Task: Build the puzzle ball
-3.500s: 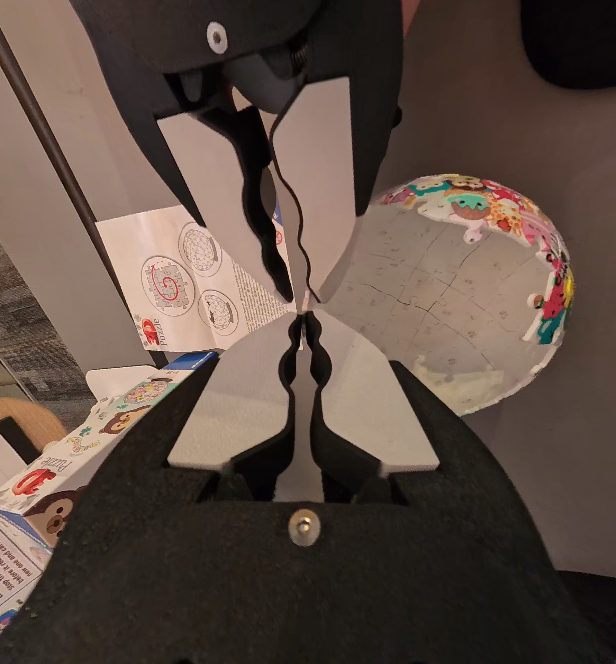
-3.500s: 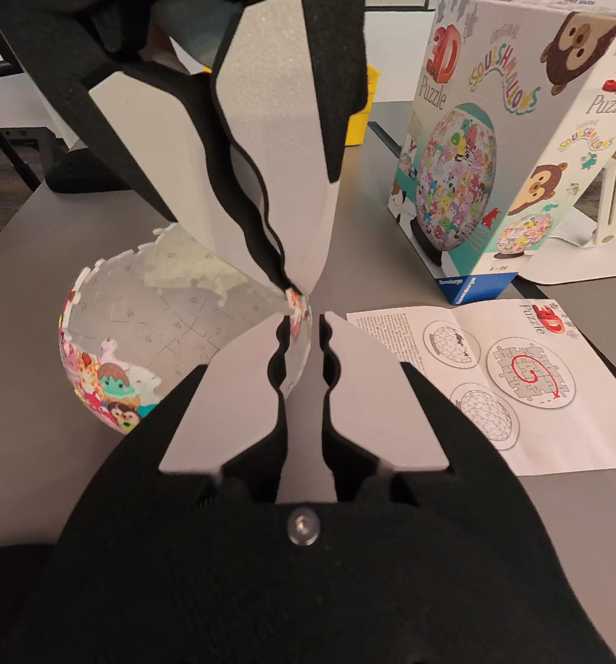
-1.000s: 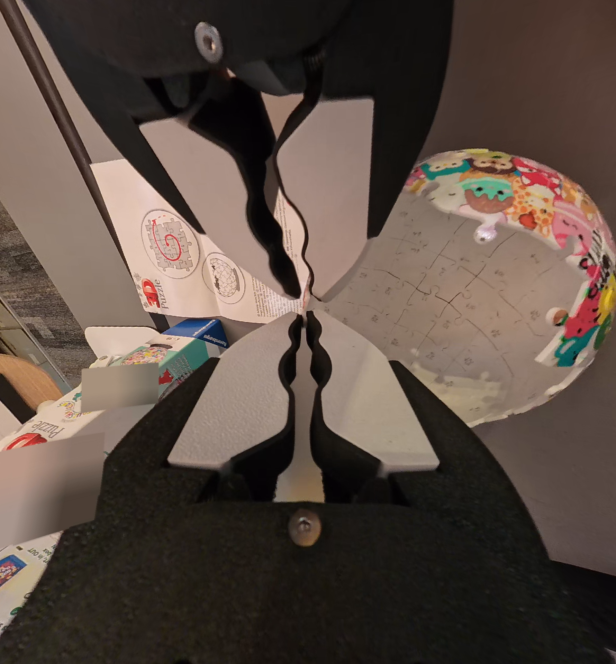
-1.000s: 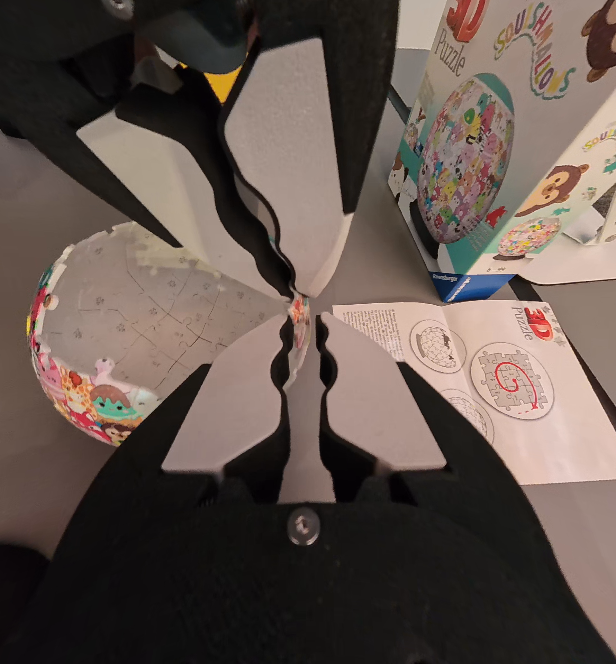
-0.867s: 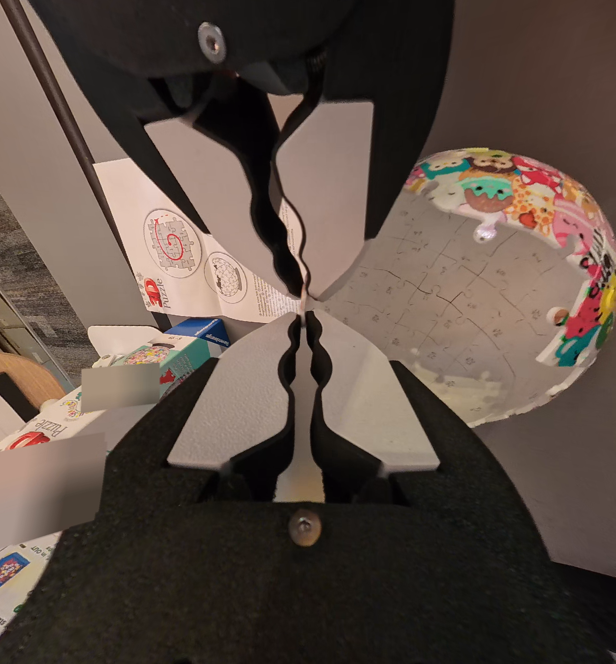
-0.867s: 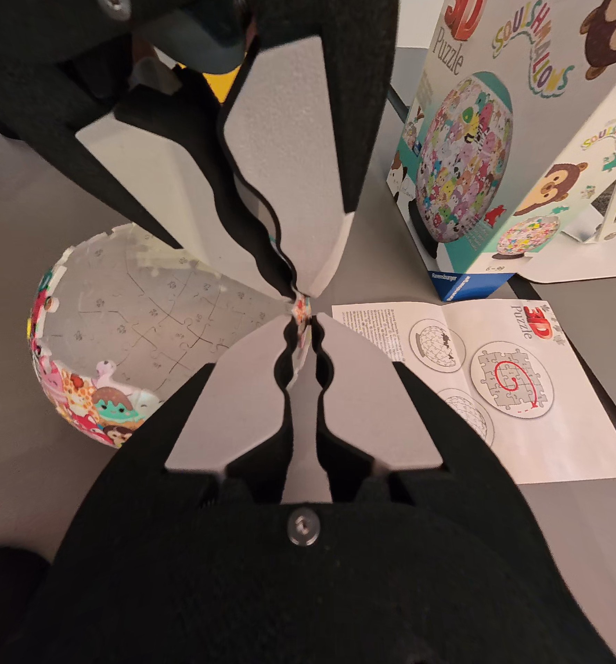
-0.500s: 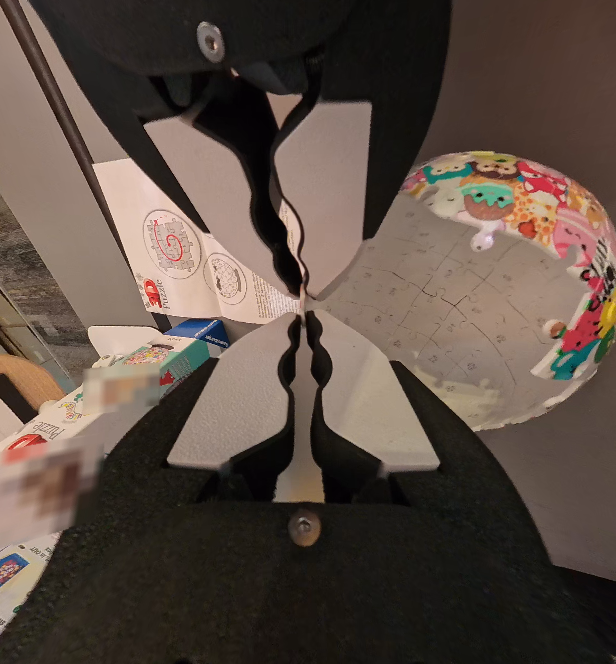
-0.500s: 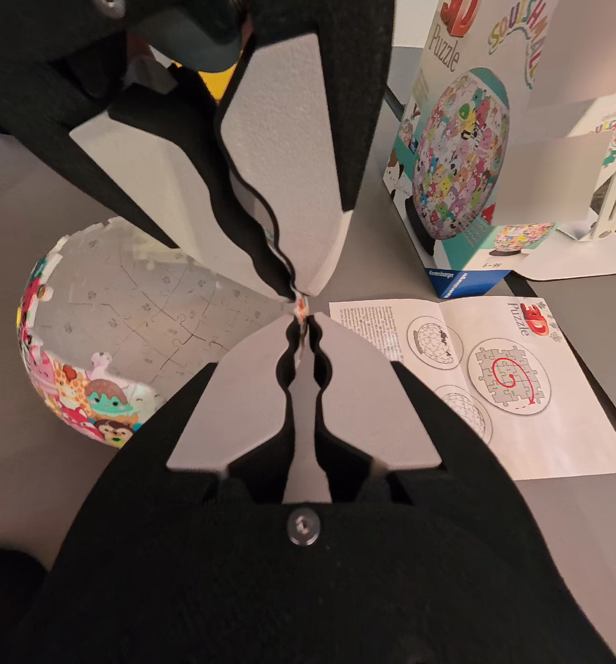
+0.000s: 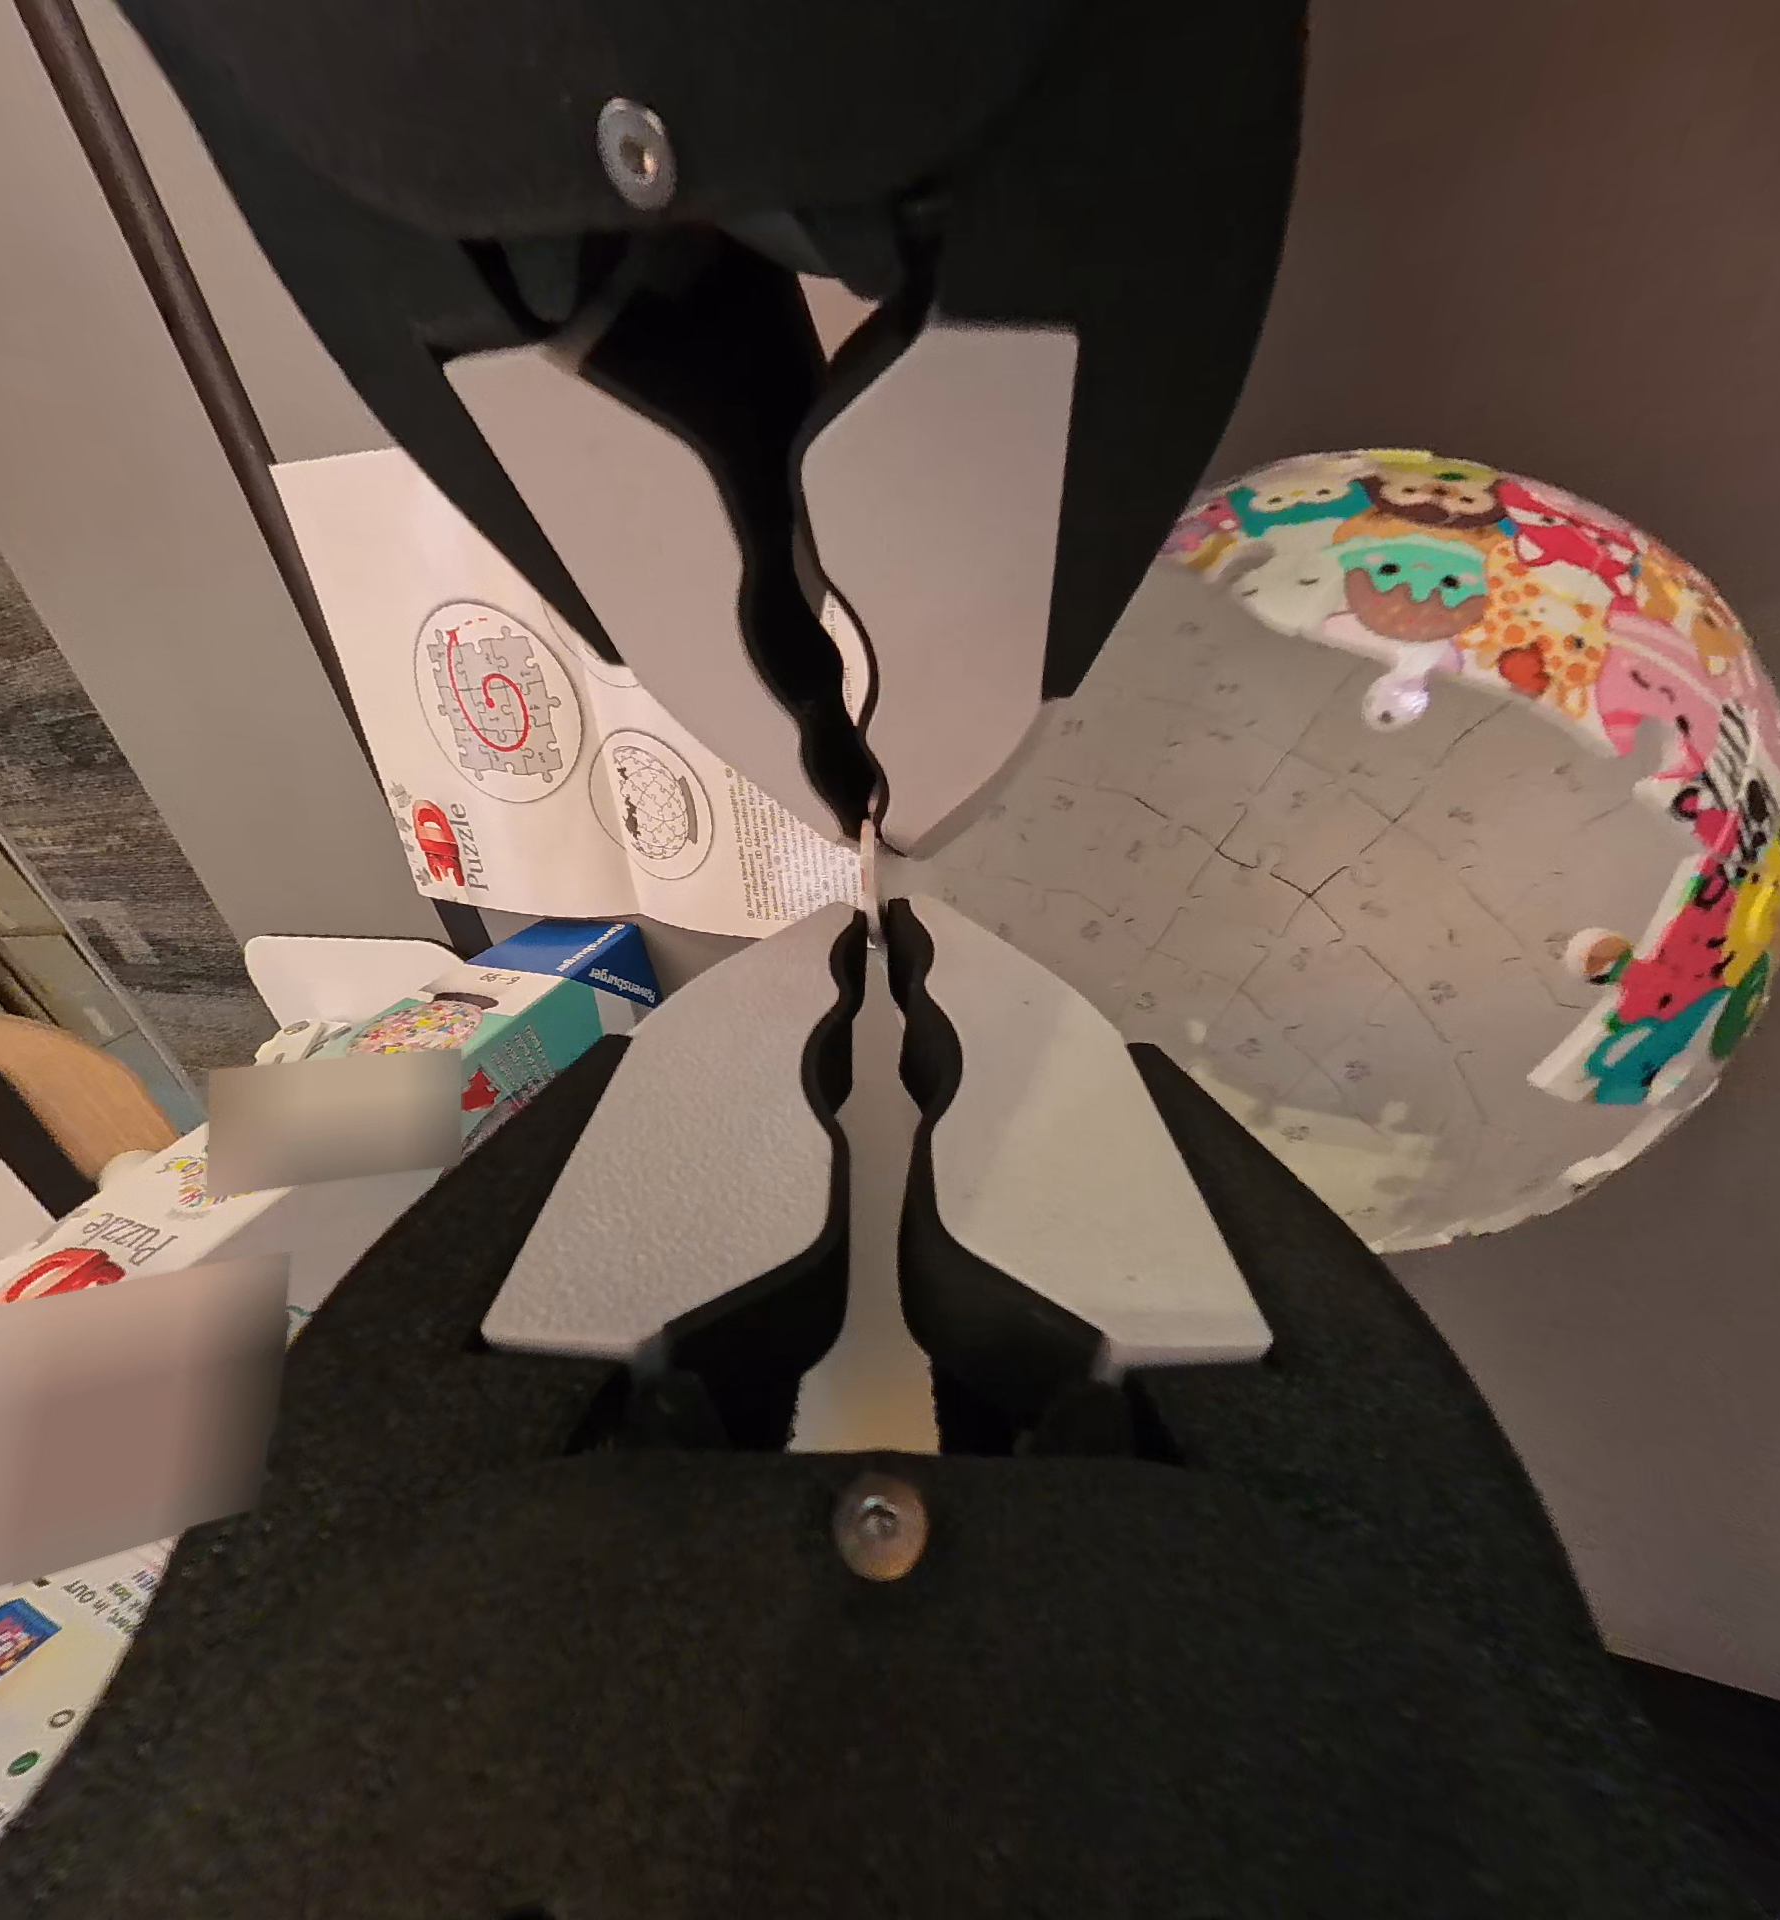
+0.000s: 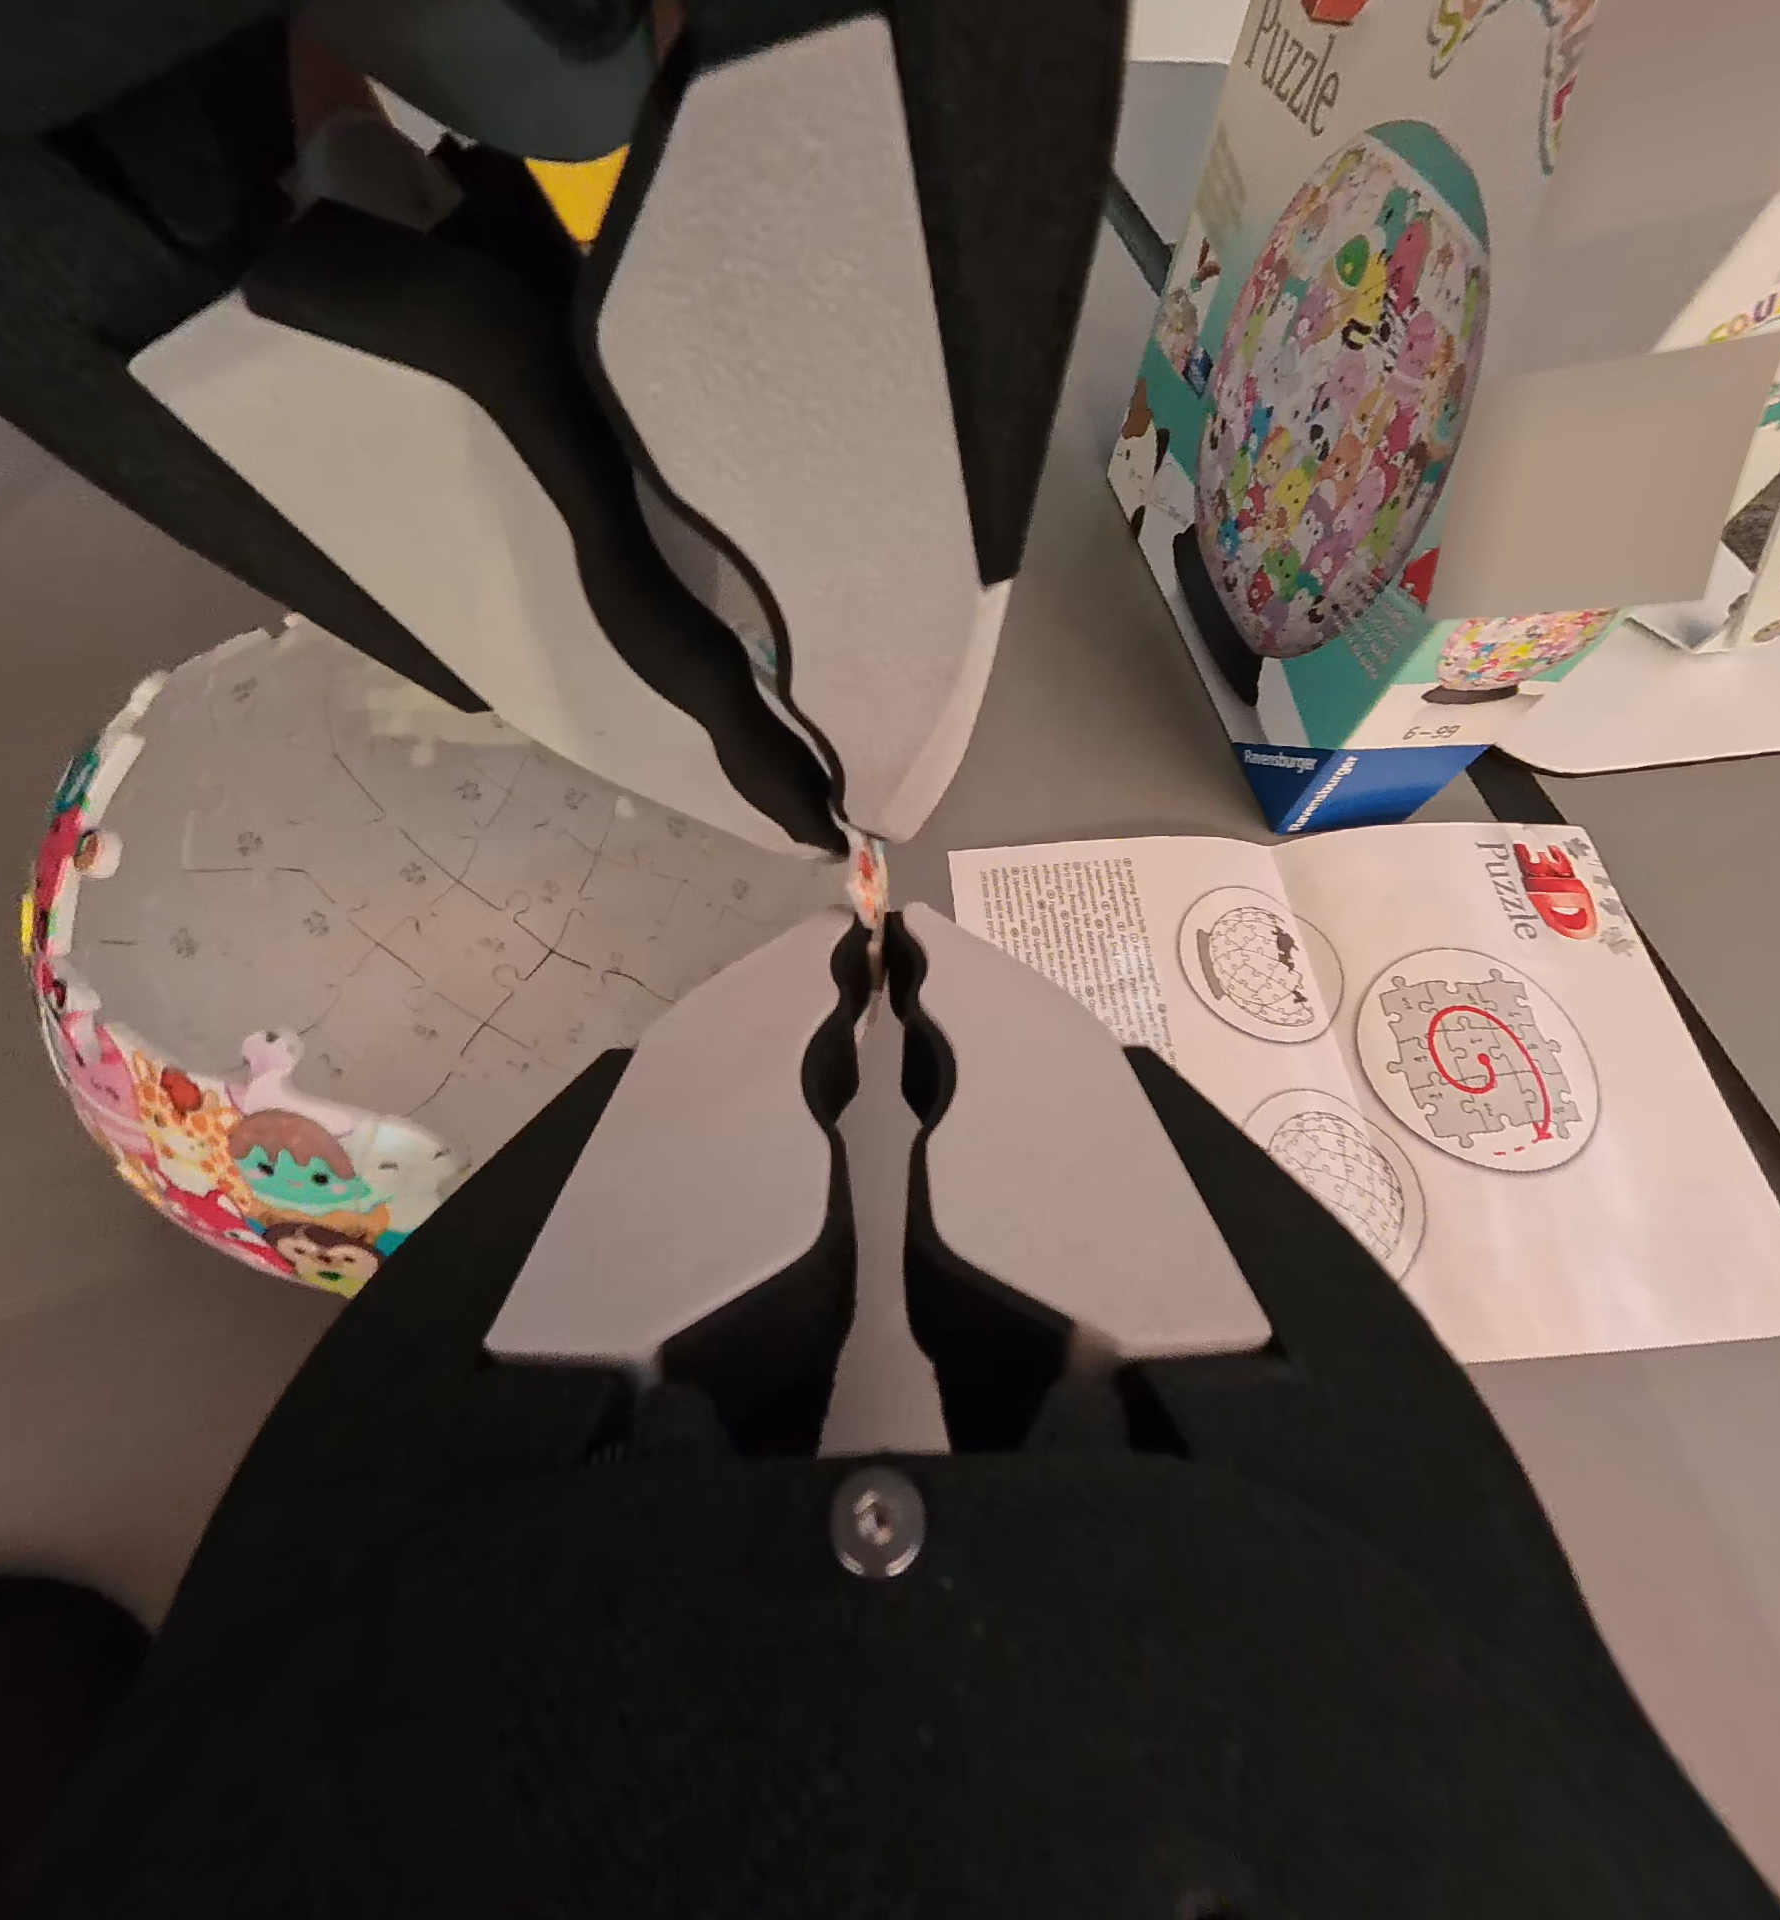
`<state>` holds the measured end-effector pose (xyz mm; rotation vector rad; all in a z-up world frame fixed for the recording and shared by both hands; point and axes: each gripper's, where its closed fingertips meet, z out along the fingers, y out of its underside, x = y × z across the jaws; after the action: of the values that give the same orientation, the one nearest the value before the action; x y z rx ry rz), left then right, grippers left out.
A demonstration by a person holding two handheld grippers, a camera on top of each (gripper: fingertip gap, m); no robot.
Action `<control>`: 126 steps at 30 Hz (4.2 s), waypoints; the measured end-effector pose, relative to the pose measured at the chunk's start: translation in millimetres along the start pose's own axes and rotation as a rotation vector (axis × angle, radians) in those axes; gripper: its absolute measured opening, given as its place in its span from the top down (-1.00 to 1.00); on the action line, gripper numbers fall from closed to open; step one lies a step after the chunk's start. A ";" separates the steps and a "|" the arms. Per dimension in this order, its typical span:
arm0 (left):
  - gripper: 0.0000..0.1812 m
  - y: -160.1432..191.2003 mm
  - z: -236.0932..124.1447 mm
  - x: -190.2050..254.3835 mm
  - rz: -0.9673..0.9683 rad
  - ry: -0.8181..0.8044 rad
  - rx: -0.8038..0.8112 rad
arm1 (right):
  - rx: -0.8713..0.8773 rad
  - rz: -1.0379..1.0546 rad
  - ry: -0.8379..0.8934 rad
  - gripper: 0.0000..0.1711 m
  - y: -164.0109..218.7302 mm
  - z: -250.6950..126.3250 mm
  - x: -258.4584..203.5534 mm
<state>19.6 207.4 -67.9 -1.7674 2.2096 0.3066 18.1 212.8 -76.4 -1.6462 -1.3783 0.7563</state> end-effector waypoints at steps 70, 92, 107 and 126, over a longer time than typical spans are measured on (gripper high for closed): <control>0.76 -8.2 -141.2 -57.4 -0.524 -0.065 1.071 | -0.173 -0.127 0.089 0.94 -9.7 3.2 1.6; 0.77 -13.0 -140.5 -52.9 -0.514 -0.042 1.069 | -0.242 -0.144 0.091 0.87 3.1 1.6 4.3; 0.79 -16.2 -137.0 -50.9 -0.510 -0.029 1.060 | -0.252 -0.154 0.116 0.86 0.2 2.8 5.7; 0.80 -18.8 -136.0 -49.9 -0.511 -0.027 1.057 | -0.224 -0.171 0.104 0.80 -5.8 -1.2 3.0</control>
<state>35.0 202.0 77.3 -1.5272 1.3328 -0.7914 17.0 215.7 -70.6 -1.6850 -1.5504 0.4240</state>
